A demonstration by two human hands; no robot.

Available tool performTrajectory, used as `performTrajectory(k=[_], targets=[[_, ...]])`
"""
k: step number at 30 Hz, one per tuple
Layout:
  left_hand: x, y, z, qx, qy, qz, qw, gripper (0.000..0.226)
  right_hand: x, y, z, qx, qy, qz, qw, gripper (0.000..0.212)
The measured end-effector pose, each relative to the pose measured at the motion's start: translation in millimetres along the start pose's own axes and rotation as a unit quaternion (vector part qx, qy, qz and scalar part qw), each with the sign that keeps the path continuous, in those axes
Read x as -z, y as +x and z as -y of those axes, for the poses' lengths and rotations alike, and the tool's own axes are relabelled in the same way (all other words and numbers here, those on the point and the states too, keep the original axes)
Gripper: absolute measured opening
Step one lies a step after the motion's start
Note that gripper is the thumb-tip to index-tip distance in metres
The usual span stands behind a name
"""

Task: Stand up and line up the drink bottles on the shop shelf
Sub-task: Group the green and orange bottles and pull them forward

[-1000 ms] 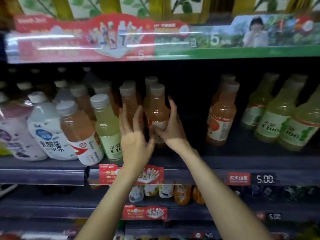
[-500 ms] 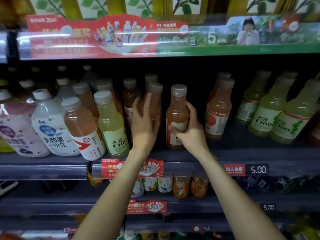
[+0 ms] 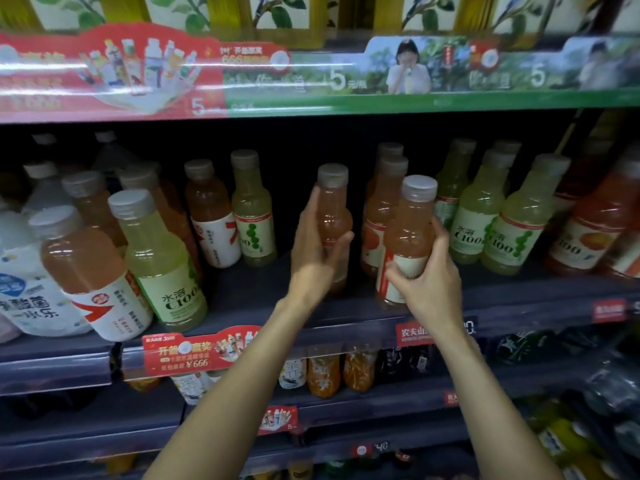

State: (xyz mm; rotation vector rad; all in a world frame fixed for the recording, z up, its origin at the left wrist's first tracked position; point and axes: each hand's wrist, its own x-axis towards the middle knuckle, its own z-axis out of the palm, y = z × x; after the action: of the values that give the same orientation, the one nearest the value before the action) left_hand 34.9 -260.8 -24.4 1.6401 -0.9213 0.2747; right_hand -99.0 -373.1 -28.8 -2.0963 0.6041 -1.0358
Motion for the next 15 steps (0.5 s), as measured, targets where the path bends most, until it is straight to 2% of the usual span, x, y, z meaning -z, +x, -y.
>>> performTrajectory(k=[4, 6, 11, 15], targets=[[-23, 27, 9, 0.068, 0.153, -0.026, 0.986, 0.062, 11, 4, -11, 0.008, -0.031, 0.0, 0.999, 0.086], [-28, 35, 10, 0.093, 0.185, -0.03, 0.978, 0.062, 15, 3, -14, 0.013, -0.054, 0.007, 0.998, 0.091], [-40, 48, 14, 0.119, 0.168, -0.003, 0.979, 0.062, 16, 2, -10, 0.01, -0.041, 0.023, 0.999, 0.093], [-43, 47, 18, 0.091, 0.063, 0.016, 0.994, 0.058, 4, 9, -7, -0.02, -0.038, -0.007, 0.999, 0.092]])
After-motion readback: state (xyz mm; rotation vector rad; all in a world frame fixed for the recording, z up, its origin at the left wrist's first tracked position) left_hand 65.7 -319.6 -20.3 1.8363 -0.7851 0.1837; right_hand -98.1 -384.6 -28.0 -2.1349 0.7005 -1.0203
